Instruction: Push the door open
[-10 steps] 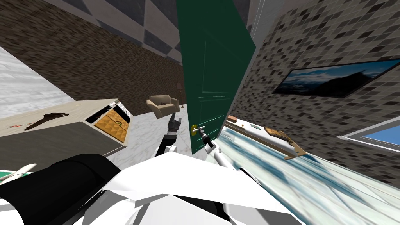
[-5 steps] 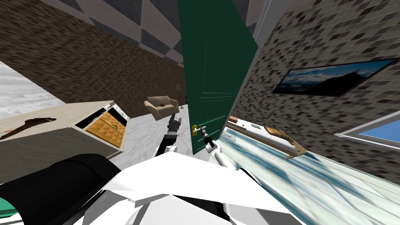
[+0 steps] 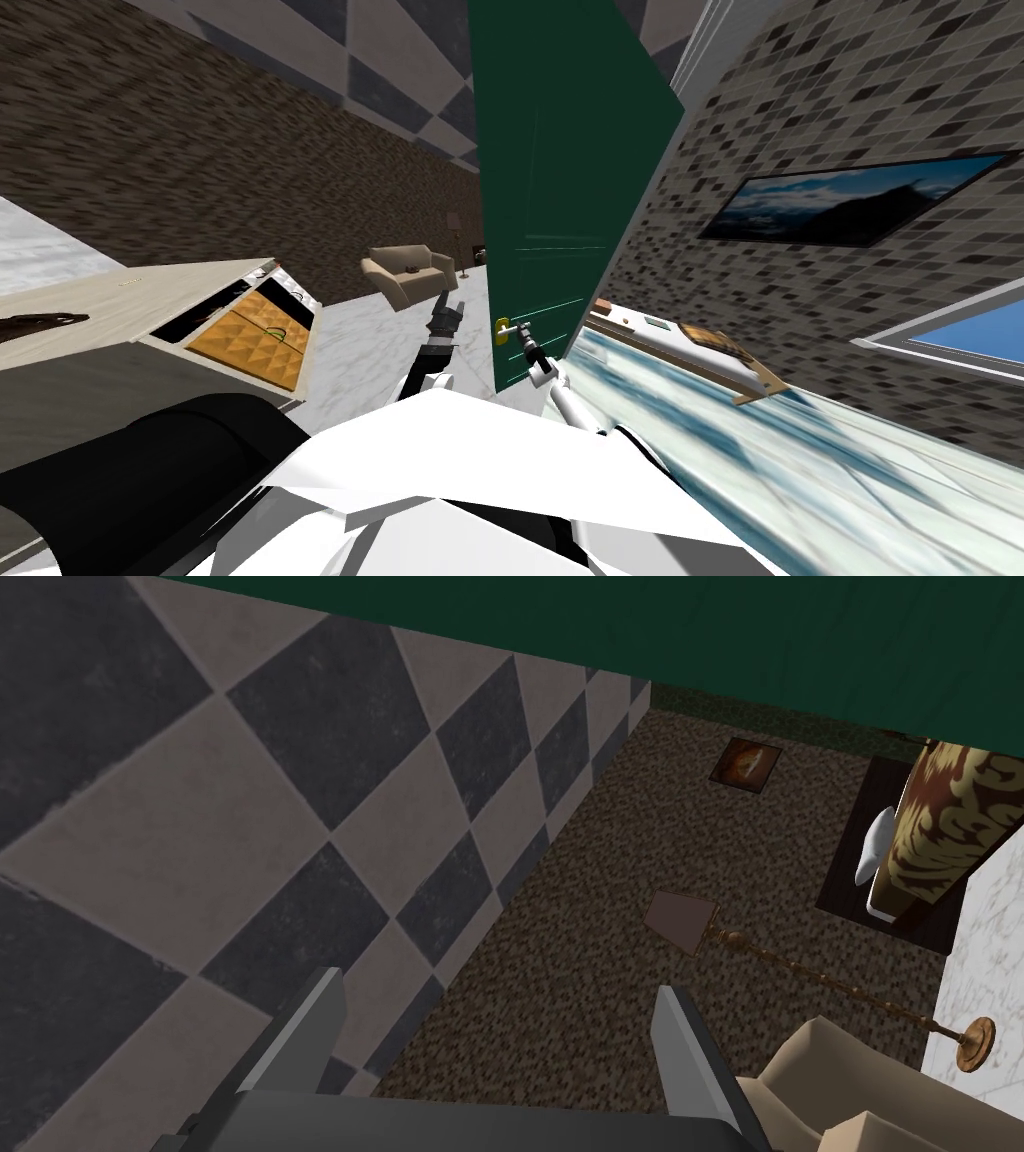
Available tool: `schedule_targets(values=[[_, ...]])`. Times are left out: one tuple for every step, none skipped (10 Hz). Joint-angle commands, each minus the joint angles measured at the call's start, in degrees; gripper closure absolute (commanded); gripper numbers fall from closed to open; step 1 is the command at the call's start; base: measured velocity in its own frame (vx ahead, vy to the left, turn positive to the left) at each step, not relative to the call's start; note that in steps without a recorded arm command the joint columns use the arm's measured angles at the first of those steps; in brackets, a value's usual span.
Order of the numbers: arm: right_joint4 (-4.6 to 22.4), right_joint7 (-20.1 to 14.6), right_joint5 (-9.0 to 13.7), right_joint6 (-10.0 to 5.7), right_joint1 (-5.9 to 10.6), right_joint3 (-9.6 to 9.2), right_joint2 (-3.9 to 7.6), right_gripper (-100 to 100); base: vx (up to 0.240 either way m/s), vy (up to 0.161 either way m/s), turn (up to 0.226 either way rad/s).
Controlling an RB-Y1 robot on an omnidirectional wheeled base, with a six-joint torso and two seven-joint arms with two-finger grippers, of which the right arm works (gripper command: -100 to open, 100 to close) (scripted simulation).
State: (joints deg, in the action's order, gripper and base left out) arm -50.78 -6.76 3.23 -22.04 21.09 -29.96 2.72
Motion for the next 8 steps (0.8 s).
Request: schedule_targets(values=[[-1.10,0.54,0.15,0.47,-0.51,1.96,0.72,100,0.087,0.219,-0.071],[-0.86,0.83,0.20,0.47,-0.45,2.87,0.39,100,0.108,0.213,-0.090],[-0.61,1.11,0.26,0.47,-0.39,3.77,0.06,100,0.106,0.224,-0.066],[-0.38,1.37,0.31,0.47,-0.34,4.59,-0.35,100,0.091,0.197,-0.090],[-0.17,1.63,0.35,0.47,-0.28,5.39,-0.76,100,0.087,0.181,-0.054],[0.03,1.85,0.40,0.47,-0.24,6.10,-1.20,100,0.082,0.177,-0.051],[0.28,2.15,0.45,0.47,-0.18,7.04,-1.86,100,0.093,0.196,-0.084],[0.44,2.33,0.49,0.47,-0.14,7.60,-2.29,100,0.066,0.176,-0.077]])
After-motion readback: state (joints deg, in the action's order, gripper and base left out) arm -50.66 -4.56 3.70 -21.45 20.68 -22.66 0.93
